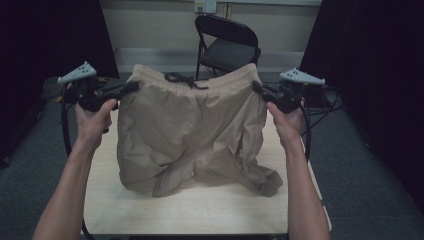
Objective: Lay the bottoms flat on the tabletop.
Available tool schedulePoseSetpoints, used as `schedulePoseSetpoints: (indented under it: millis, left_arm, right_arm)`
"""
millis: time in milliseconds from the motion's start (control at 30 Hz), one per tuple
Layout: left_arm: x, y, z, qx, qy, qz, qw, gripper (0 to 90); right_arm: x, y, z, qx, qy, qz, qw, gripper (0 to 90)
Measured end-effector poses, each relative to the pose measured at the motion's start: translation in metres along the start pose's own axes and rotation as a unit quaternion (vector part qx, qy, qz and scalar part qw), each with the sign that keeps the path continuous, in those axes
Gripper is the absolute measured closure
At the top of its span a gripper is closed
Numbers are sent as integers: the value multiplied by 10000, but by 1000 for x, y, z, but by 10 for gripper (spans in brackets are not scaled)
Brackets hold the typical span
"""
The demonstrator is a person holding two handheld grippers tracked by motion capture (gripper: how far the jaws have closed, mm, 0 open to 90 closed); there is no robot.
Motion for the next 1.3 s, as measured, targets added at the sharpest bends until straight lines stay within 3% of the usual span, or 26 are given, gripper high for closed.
schedulePoseSetpoints:
  millis: [33,67,100,133,167,200,233,300,333,400,533,667,800,833,933,967,1100,1167,1300]
  left_arm:
    - [-16,13,-3,-151,23,218,9996,869]
    - [-16,13,-3,-151,23,218,9996,859]
    - [-22,19,-7,-210,-38,237,9995,859]
    - [-29,25,-13,-358,-62,405,9985,825]
    - [-38,32,-23,-517,-220,506,9971,753]
    - [-41,35,-29,-558,-322,542,9965,724]
    - [-43,36,-34,-488,-408,581,9963,703]
    - [-45,36,-44,-550,-511,528,9958,666]
    - [-46,35,-49,-602,-428,575,9956,653]
    - [-47,33,-56,-638,-566,507,9951,652]
    - [-37,28,-69,-756,-528,347,9951,663]
    - [-25,22,-80,-787,-512,224,9953,675]
    - [-9,13,-99,-937,-457,15,9946,690]
    - [-1,7,-110,-1047,-405,-76,9936,690]
    - [10,-3,-128,-1105,-506,-209,9924,694]
    - [14,-7,-135,-1159,-498,-257,9917,697]
    - [32,-23,-163,-1416,-467,-429,9879,693]
    - [41,-31,-177,-1480,-528,-515,9862,683]
    - [54,-47,-205,-1711,-641,-546,9816,649]
  right_arm:
    - [6,8,3,-18,16,-72,10000,863]
    - [6,8,3,-18,16,-72,10000,863]
    - [18,23,5,-113,63,-178,9998,861]
    - [22,28,4,-166,69,-250,9995,850]
    - [27,35,1,-288,28,-349,9990,806]
    - [34,44,-7,-496,31,-549,9973,664]
    - [39,48,-14,-683,15,-661,9955,605]
    - [46,49,-27,-814,139,-747,9938,557]
    - [47,48,-33,-870,123,-750,9933,546]
    - [49,44,-46,-980,161,-715,9925,535]
    - [44,38,-62,-1023,282,-580,9927,518]
    - [22,31,-76,-1168,169,-321,9925,500]
    - [-9,23,-96,-1248,130,15,9921,490]
    - [-17,21,-102,-1267,142,102,9918,497]
    - [-41,17,-122,-1319,159,392,9904,578]
    - [-49,15,-128,-1292,150,480,9903,652]
    - [-83,12,-153,-1404,131,974,9852,754]
    - [-100,11,-164,-1494,47,1160,9819,766]
    - [-128,10,-186,-1589,162,1455,9764,760]
Point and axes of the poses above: each handheld gripper's, and its own axes: y roughly forward along the jaws, z roughly out of its top, x roughly to its right, the point moved 5 cm from there along y, roughly forward along the jaws, and after that the axes turned 11 degrees about x, right-handed, at the moved point
